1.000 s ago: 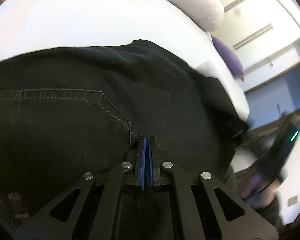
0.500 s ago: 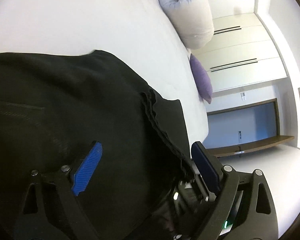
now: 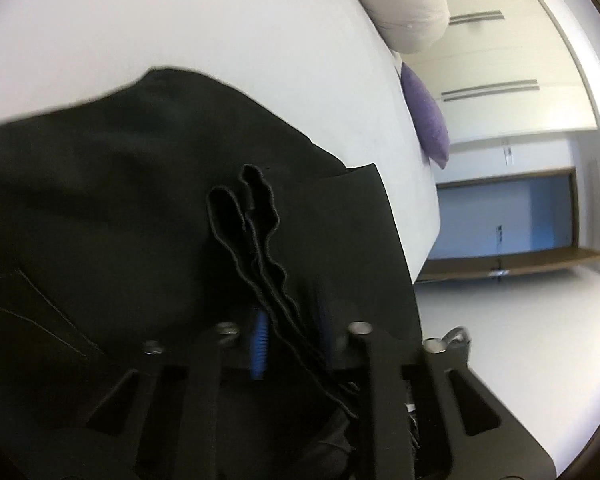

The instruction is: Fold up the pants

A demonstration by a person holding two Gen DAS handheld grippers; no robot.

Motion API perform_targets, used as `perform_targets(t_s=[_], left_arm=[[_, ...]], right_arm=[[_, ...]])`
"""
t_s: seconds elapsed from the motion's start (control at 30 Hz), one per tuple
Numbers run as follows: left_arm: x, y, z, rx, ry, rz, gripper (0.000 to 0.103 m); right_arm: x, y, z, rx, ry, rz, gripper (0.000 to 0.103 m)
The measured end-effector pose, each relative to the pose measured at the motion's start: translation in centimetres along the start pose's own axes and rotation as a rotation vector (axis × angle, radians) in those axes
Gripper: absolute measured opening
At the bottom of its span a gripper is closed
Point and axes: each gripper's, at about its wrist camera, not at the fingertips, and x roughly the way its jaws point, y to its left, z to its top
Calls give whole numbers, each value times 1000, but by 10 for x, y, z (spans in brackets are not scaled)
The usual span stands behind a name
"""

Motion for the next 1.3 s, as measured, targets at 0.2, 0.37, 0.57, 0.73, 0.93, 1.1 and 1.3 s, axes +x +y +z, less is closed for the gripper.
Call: perform_targets(t_s=[0.2, 0.37, 0.57, 0.73, 0.93, 1.1, 1.3], left_arm=[[-28, 1, -3, 98, -16, 61, 8], [-44, 6, 3, 121, -21, 90, 8], [-42, 12, 3, 124, -15, 116, 8], [-21, 15, -1, 148, 2, 172, 8], [-37, 31, -15, 158, -4, 207, 12], [-65, 23, -31, 235, -57, 384, 14], [-85, -12, -40, 312, -151, 402, 14]], right_arm=[[-6, 24, 6, -66, -22, 45, 9], [-6, 42, 9, -108, -19, 76, 9], [5, 46, 7, -133, 10, 89, 9], [18, 52, -3, -154, 55, 102, 9], [19, 47, -9, -109, 84, 154, 20], [6, 12, -20, 30, 119, 278, 51], [10, -101, -34, 444, 178, 598, 53]])
